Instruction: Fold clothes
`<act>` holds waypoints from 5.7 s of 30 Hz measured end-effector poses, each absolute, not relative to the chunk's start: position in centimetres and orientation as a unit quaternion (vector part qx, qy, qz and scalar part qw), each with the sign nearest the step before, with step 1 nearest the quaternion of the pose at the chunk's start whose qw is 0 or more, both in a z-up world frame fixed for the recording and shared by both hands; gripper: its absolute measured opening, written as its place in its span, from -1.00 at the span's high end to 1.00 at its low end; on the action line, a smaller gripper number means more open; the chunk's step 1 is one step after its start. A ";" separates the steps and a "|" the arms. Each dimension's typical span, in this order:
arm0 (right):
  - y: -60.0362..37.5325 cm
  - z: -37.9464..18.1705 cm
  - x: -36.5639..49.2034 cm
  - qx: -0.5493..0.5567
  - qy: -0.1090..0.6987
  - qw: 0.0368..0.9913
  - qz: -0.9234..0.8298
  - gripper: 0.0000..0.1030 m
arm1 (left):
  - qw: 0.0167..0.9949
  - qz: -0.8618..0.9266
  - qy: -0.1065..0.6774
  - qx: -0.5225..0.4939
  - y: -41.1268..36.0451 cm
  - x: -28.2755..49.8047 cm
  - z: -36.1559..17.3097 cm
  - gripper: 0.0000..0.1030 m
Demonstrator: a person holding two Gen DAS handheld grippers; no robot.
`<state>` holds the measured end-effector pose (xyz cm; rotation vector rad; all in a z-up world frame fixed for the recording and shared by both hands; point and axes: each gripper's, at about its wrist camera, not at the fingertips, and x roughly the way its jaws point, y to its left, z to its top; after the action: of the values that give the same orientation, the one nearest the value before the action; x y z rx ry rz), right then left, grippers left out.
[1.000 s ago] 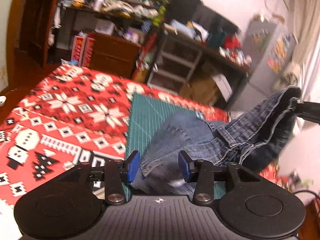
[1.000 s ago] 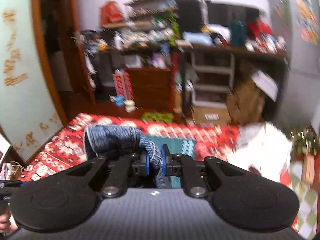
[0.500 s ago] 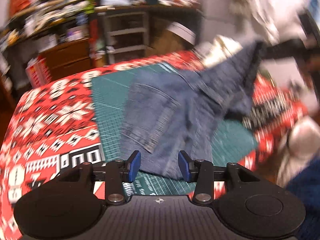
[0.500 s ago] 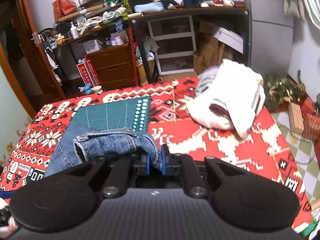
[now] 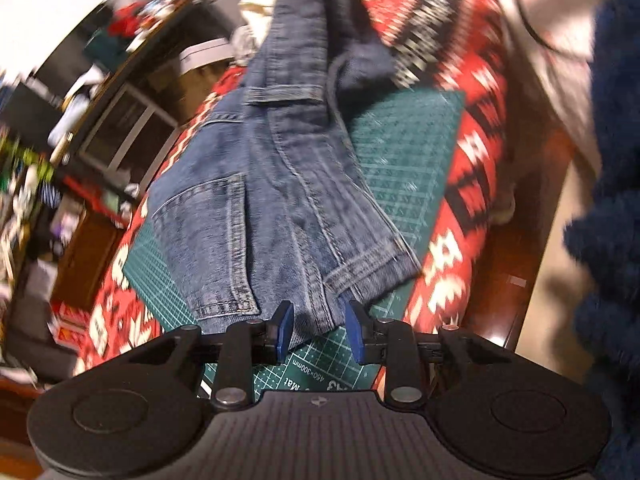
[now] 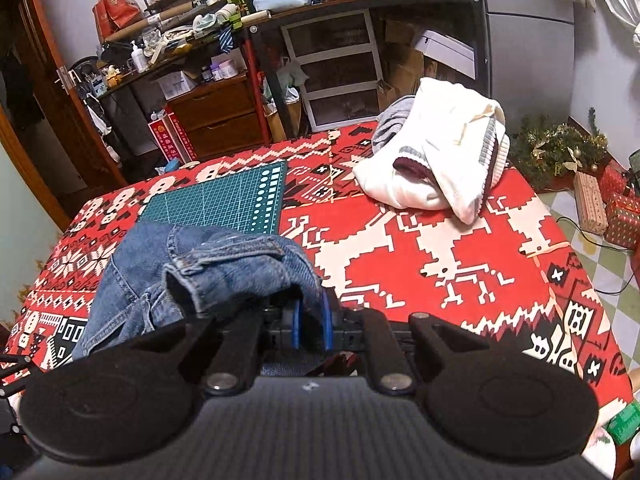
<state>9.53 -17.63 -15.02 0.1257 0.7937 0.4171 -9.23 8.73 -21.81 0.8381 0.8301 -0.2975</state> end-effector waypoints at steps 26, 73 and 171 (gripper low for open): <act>-17.2 -16.5 8.2 0.054 0.397 0.895 0.198 0.75 | 0.812 -0.135 0.330 0.463 7.3 -9.4 -24.3 0.90; -10.6 -4.8 6.4 0.040 0.287 0.917 0.273 0.88 | 0.963 0.155 0.216 0.052 17.0 -6.5 -6.8 0.99; -4.2 -23.3 6.4 -0.098 0.416 0.884 0.190 -0.99 | 0.854 0.206 0.461 -0.125 19.9 -1.4 -21.7 -0.84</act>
<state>6.44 -4.22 -23.34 -0.2045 0.8657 0.3945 -1.36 19.88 -21.68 -0.2621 0.9697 0.4326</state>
